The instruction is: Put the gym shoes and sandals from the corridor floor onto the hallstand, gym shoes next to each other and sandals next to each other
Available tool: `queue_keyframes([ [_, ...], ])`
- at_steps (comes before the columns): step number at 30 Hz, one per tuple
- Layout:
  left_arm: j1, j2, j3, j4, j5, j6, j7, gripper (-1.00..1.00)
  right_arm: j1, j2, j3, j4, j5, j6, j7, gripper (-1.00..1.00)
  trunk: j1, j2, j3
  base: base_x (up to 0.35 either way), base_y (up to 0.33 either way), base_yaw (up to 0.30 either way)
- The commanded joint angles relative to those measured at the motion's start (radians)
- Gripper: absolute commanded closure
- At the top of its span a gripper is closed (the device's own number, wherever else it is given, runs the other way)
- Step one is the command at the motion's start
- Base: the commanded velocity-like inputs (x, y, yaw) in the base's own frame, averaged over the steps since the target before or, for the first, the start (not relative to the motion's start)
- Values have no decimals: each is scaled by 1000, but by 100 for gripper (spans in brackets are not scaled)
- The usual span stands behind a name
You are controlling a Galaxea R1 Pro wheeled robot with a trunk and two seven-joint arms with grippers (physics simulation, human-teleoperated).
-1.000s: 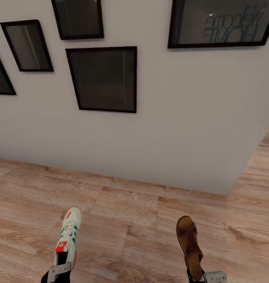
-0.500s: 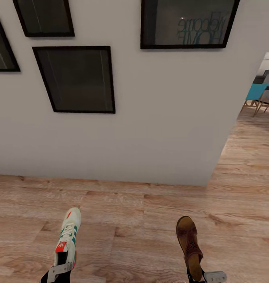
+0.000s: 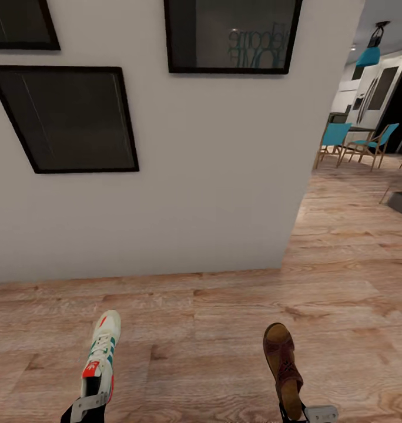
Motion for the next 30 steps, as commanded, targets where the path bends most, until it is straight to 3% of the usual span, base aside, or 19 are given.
queue_keyframes([
  [1, -1, 0, 8, 0, -10, -4, -6, 100, -1, 1, -8, 1, 2, -3, 10, 100, 0, 0, -1, 0, 0, -300],
  [30, -1, -1, 6, 0, -12, -4, -7, 100, -1, 1, -8, 12, 1, -3, 10, 100, 0, 0, -1, 0, 0, -300],
])
